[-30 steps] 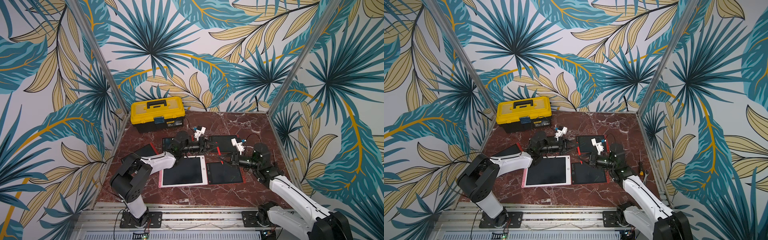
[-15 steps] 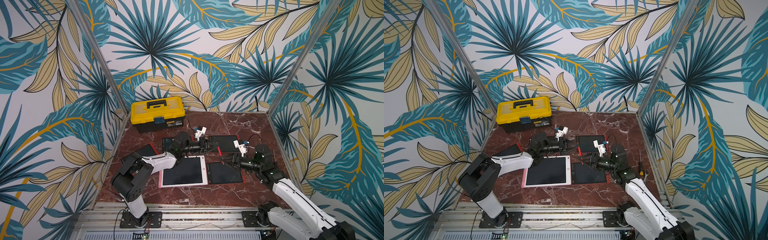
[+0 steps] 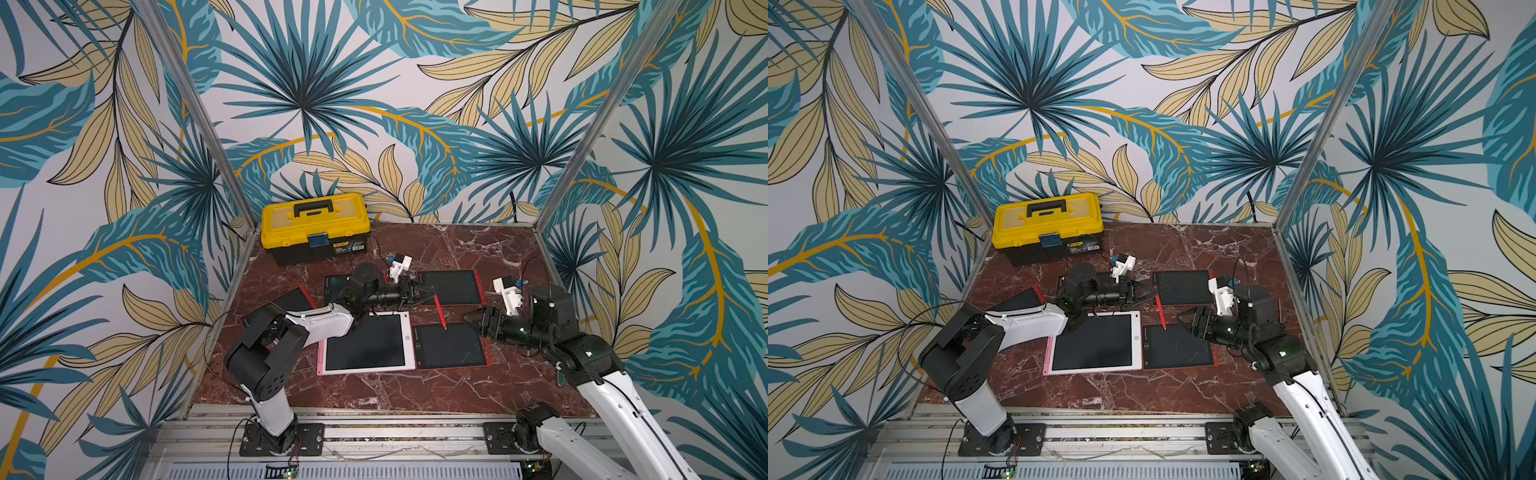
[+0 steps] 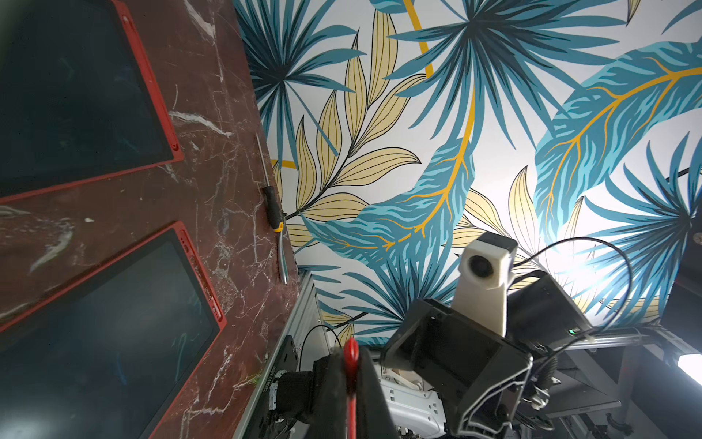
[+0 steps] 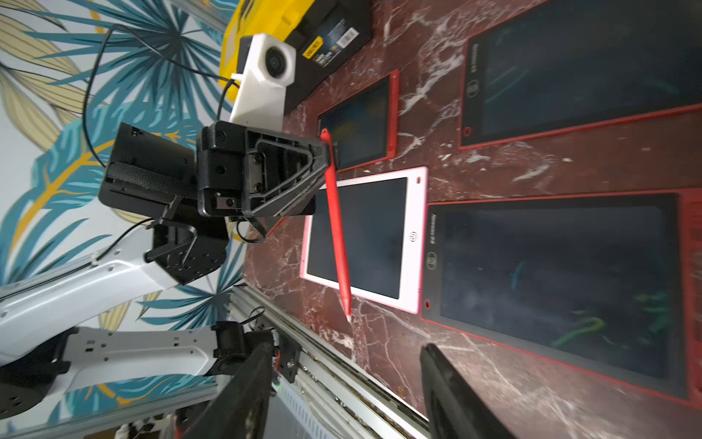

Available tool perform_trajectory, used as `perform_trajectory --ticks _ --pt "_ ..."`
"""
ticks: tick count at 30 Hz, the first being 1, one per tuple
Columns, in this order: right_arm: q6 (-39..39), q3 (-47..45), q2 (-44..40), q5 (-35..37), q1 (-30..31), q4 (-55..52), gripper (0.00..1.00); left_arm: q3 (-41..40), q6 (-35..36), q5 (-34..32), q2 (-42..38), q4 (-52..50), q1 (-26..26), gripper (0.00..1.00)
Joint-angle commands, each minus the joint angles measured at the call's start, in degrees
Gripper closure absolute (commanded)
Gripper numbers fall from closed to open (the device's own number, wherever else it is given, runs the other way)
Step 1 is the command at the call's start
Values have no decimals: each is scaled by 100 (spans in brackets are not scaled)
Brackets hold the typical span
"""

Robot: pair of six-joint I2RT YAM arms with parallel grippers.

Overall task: Place the stylus back onto the writing tablet
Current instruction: Pick up the stylus from the center of the board.

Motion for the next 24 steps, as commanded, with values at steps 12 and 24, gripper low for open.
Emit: perform_trajectory --ticks 12,24 --pt "-768 1456 333 2321 202 -2692 45 936 519 -711 978 -516 -699 100" --pt "-744 697 645 2772 825 -2152 53 1327 1123 -1253 1313 -1340 -1299 100"
